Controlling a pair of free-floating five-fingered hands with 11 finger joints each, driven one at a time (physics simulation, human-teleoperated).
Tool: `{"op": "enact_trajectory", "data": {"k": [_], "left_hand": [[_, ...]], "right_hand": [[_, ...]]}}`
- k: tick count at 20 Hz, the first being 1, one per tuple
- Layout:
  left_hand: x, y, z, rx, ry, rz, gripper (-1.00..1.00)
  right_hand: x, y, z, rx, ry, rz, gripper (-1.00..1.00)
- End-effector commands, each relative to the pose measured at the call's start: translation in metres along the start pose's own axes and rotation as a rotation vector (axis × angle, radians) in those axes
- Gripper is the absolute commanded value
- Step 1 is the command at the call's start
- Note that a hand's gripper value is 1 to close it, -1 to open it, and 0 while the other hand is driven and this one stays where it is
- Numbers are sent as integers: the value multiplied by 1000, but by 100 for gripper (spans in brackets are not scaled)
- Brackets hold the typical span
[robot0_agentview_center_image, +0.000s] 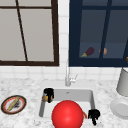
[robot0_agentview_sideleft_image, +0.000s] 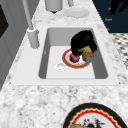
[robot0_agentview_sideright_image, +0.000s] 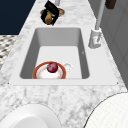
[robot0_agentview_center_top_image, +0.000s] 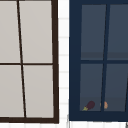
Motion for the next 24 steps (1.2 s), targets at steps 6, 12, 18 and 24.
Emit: {"op": "enact_trajectory", "data": {"k": [6,12,18,24], "left_hand": [[35,-10,58,-10,2,-26,100],[60,-24,101,-9,-2,-33,100],[83,-41,145,-7,0,-30,100],[93,-86,193,2,-10,-46,100]], "right_hand": [[0,0,0,0,0,0,0],[0,0,0,0,0,0,0],[0,0,0,0,0,0,0],[0,0,0,0,0,0,0]]}}
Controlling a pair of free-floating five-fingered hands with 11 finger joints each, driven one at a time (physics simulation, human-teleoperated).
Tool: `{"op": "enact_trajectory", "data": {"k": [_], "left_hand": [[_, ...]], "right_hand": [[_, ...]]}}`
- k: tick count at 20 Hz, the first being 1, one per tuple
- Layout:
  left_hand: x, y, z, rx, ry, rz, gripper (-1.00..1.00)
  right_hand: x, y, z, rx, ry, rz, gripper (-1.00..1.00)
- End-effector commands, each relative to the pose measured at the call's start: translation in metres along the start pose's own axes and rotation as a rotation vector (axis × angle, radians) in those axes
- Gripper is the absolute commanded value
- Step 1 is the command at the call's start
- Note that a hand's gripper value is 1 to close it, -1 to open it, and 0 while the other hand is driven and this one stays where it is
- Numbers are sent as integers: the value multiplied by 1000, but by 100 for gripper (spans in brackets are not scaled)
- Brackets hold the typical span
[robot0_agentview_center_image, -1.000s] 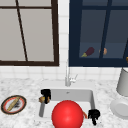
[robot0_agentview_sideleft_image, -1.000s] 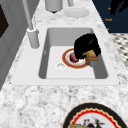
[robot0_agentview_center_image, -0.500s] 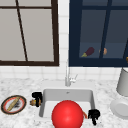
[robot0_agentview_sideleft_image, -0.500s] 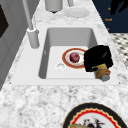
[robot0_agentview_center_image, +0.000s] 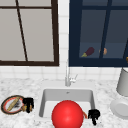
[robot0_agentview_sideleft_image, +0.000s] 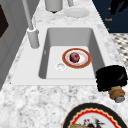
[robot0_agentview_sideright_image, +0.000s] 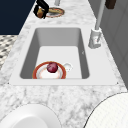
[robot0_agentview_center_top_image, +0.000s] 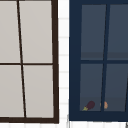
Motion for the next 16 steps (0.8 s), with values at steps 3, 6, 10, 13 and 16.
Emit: {"op": "enact_trajectory", "data": {"k": [3,6,10,13,16], "left_hand": [[2,-34,49,27,-24,-23,100],[-1,-34,66,38,-30,-20,100],[-8,-50,85,99,-43,0,100],[2,-61,81,160,-80,7,100],[37,-41,75,143,-66,-16,100]], "right_hand": [[0,0,0,0,0,0,0],[0,0,0,0,0,0,0],[0,0,0,0,0,0,0],[0,0,0,0,0,0,0],[0,0,0,0,0,0,0]]}}
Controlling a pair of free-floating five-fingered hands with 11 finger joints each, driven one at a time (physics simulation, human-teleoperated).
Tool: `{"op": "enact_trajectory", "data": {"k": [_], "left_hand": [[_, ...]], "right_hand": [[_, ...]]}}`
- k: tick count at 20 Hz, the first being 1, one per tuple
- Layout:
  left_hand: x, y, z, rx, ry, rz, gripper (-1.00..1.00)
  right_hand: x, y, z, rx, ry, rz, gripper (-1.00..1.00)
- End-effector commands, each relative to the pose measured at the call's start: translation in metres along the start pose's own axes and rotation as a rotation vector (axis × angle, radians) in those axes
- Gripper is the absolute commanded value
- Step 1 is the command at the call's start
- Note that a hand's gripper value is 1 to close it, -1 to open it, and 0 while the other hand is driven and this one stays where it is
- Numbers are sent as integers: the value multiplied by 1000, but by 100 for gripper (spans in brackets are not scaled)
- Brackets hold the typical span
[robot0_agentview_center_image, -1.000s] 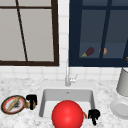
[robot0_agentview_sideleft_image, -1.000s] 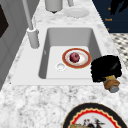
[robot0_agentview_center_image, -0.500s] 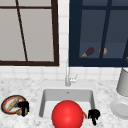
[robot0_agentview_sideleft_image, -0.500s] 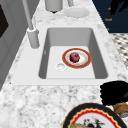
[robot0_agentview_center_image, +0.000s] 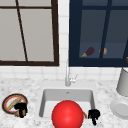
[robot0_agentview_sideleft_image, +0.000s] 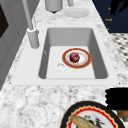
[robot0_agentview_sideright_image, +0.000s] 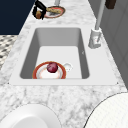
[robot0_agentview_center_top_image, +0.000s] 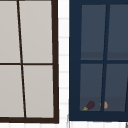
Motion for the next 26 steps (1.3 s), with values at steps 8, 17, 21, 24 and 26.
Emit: {"op": "enact_trajectory", "data": {"k": [8,17,21,24,26], "left_hand": [[72,30,1,-2,59,37,100],[40,0,8,9,6,6,100],[26,-31,23,14,-11,-9,100],[30,-51,28,6,-11,-14,100],[28,-36,23,2,-2,-20,100]], "right_hand": [[0,0,0,0,0,0,0],[0,0,0,0,0,0,0],[0,0,0,0,0,0,0],[0,0,0,0,0,0,0],[0,0,0,0,0,0,0]]}}
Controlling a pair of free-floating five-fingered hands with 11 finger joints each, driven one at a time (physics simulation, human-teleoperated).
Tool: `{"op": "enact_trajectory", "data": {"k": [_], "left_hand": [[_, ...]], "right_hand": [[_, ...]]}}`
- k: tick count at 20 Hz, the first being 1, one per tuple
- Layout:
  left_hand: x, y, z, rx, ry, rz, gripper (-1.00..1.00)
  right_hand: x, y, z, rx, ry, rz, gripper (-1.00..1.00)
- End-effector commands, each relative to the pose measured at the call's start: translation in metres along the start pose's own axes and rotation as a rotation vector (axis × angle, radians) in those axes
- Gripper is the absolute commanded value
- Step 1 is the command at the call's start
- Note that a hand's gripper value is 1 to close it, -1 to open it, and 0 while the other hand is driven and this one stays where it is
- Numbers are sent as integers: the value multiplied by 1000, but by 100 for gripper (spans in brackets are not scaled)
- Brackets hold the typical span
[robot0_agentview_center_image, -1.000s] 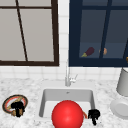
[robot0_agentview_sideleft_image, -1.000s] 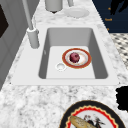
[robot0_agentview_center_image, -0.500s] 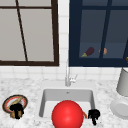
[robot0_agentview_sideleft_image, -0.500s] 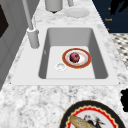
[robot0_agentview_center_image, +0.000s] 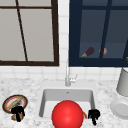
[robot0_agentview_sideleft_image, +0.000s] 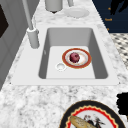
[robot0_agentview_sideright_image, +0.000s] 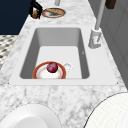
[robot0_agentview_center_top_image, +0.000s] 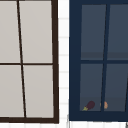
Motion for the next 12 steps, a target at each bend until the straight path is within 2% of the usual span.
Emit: {"op": "enact_trajectory", "data": {"k": [1,2,3,4,6,7,8,10,12], "left_hand": [[-6,-10,7,13,-8,0,100],[-6,-3,5,21,1,21,100],[-5,-4,5,22,1,12,100],[-6,-4,2,4,5,2,100],[2,-7,-1,-4,5,5,100],[8,-7,-4,-10,8,2,-100],[24,0,-15,-11,4,-20,-100],[33,22,-23,-26,-9,-38,-100],[41,32,-32,-33,-6,-13,-100]], "right_hand": [[0,0,0,0,0,0,0],[0,0,0,0,0,0,0],[0,0,0,0,0,0,0],[0,0,0,0,0,0,0],[0,0,0,0,0,0,0],[0,0,0,0,0,0,0],[0,0,0,0,0,0,0],[0,0,0,0,0,0,0],[0,0,0,0,0,0,0]]}}
